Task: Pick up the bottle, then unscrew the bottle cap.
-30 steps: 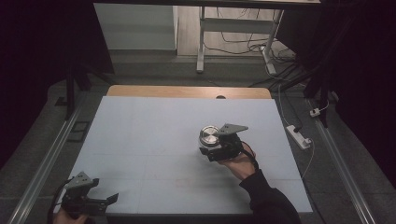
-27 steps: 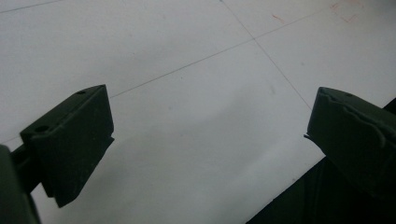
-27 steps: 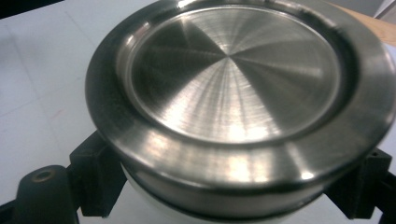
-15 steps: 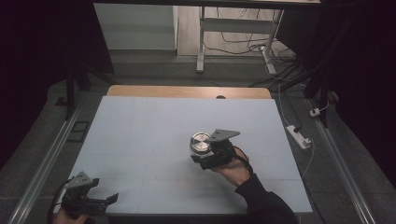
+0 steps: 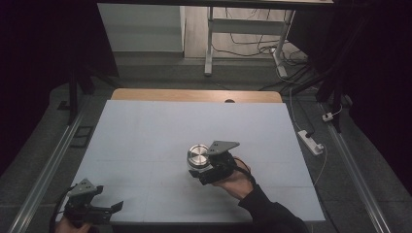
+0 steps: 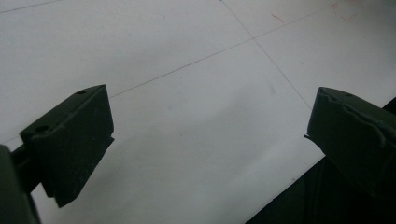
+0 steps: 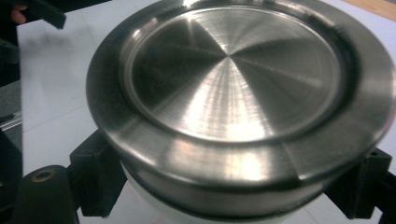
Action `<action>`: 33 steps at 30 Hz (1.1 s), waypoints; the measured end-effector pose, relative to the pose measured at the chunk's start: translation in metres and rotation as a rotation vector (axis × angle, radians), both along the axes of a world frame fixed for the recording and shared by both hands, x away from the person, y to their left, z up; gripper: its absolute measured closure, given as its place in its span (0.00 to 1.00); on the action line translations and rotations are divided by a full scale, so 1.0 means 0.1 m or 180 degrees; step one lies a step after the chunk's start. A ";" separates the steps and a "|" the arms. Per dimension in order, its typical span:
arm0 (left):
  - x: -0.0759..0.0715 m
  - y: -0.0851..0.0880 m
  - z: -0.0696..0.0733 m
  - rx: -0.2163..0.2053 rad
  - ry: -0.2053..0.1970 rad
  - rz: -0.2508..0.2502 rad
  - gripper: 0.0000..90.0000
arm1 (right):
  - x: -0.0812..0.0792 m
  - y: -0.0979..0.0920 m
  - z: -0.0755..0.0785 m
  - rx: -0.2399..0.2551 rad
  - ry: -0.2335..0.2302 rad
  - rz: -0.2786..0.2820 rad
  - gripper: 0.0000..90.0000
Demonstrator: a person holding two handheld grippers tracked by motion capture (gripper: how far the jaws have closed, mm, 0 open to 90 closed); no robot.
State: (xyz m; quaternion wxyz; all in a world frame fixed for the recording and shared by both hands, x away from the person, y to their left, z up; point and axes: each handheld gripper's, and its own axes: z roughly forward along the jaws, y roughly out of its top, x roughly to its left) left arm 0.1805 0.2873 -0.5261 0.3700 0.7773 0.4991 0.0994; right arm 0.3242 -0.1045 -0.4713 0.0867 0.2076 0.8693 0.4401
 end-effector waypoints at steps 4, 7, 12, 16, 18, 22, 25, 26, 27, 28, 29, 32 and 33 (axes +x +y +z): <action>0.00 0.00 0.00 0.0003 0.0000 -0.0003 0.01 | -0.05 0.06 -0.02 -0.0017 0.0005 0.0084 0.16; -0.01 0.00 0.00 -0.0003 -0.0005 0.0002 0.01 | -0.07 0.09 -0.02 -0.0023 0.0015 0.0116 0.16; 0.01 0.02 0.00 -0.0049 0.0022 0.0038 0.00 | -0.08 0.09 -0.03 -0.0030 0.0003 0.0136 0.16; 0.00 0.03 0.00 -0.0070 0.0008 0.0049 0.00 | -0.07 0.08 -0.02 -0.0002 0.0014 0.0124 0.16; 0.00 0.02 0.01 -0.0068 -0.0005 0.0022 0.00 | -0.07 0.07 -0.02 -0.0002 0.0012 0.0126 0.16; 0.01 0.01 0.02 -0.0203 -0.0041 -0.0050 0.00 | -0.08 0.07 -0.02 -0.0010 -0.0008 0.0156 0.16; 0.02 0.01 0.04 -0.0224 -0.0085 -0.0051 0.00 | -0.08 0.07 -0.02 -0.0011 -0.0008 0.0160 0.16; 0.02 0.01 0.04 -0.0248 -0.0095 -0.0055 0.00 | -0.09 0.07 -0.02 -0.0011 -0.0011 0.0159 0.16; 0.02 0.01 0.05 -0.0272 -0.0105 -0.0059 0.00 | -0.09 0.07 -0.02 -0.0009 -0.0010 0.0161 0.16; 0.02 0.01 0.05 -0.0277 -0.0119 -0.0068 0.00 | -0.09 0.07 -0.02 -0.0008 -0.0009 0.0162 0.16; 0.03 0.01 0.06 -0.0269 -0.0137 -0.0080 0.00 | -0.09 0.07 -0.01 -0.0006 -0.0011 0.0162 0.16; 0.04 -0.01 0.07 -0.0253 -0.0197 -0.0124 0.00 | -0.09 0.06 -0.01 -0.0002 -0.0021 0.0170 0.16; 0.04 -0.01 0.07 -0.0262 -0.0226 -0.0155 0.00 | -0.09 0.06 -0.01 -0.0001 -0.0023 0.0168 0.16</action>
